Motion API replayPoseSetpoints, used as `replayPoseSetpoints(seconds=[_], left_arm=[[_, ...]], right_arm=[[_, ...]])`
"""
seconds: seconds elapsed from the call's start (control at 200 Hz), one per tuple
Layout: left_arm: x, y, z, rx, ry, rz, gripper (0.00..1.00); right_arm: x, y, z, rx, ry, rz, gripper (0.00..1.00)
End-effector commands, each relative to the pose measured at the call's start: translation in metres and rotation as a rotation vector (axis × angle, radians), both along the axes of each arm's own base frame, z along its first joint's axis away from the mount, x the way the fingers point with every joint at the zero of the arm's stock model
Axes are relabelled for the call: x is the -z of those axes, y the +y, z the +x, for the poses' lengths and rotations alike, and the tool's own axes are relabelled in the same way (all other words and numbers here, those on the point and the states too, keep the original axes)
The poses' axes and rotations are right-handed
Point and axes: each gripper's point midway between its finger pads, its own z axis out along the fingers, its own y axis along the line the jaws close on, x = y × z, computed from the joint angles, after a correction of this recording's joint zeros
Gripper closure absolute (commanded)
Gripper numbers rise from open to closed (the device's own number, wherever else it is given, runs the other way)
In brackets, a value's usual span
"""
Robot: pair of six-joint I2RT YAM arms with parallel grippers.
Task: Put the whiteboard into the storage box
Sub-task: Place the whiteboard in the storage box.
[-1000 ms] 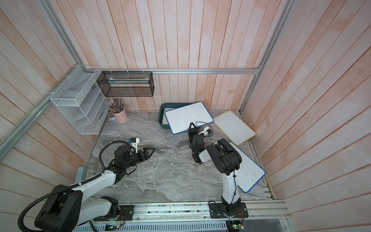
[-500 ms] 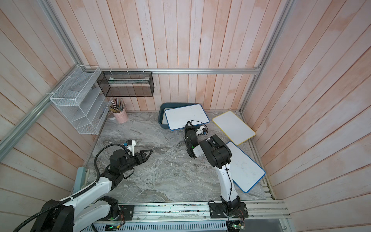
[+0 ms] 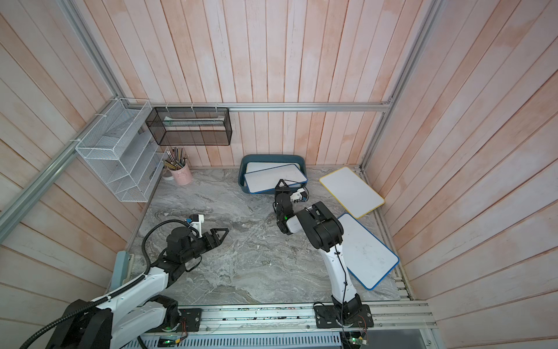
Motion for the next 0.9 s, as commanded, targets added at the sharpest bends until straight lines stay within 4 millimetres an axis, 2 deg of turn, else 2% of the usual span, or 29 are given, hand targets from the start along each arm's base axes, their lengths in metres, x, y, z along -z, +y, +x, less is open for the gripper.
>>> replayPoseSetpoints(seconds=[0.0, 0.13, 0.23, 0.405, 0.51, 0.73, 0.79, 0.895], left_arm=[[-0.014, -0.007, 0.011, 0.042, -0.054, -0.002, 0.19], [-0.014, -0.012, 0.016, 0.045, -0.062, -0.032, 0.19], [-0.012, -0.016, 0.018, 0.059, -0.055, -0.053, 0.19], [-0.013, -0.016, 0.016, 0.064, -0.055, -0.052, 0.19], [-0.010, -0.012, 0.015, 0.051, -0.053, -0.025, 0.19], [-0.007, -0.012, 0.018, 0.052, -0.048, -0.022, 0.19], [-0.007, -0.015, 0.019, 0.063, -0.046, -0.026, 0.19], [-0.009, -0.018, 0.021, 0.076, -0.048, -0.030, 0.19]], right_arm=[[-0.038, 0.006, -0.001, -0.056, -0.100, 0.037, 0.61], [-0.047, 0.011, -0.020, -0.113, -0.106, 0.009, 0.60], [-0.062, 0.019, -0.032, -0.141, -0.139, -0.012, 0.60], [-0.088, 0.038, -0.034, -0.207, -0.210, -0.028, 0.60], [-0.091, 0.040, -0.033, -0.226, -0.206, -0.070, 0.60], [-0.093, 0.028, -0.036, -0.247, -0.220, -0.157, 0.60], [-0.098, 0.035, -0.034, -0.276, -0.257, -0.207, 0.59], [-0.089, 0.052, -0.024, -0.337, -0.231, -0.262, 0.56]])
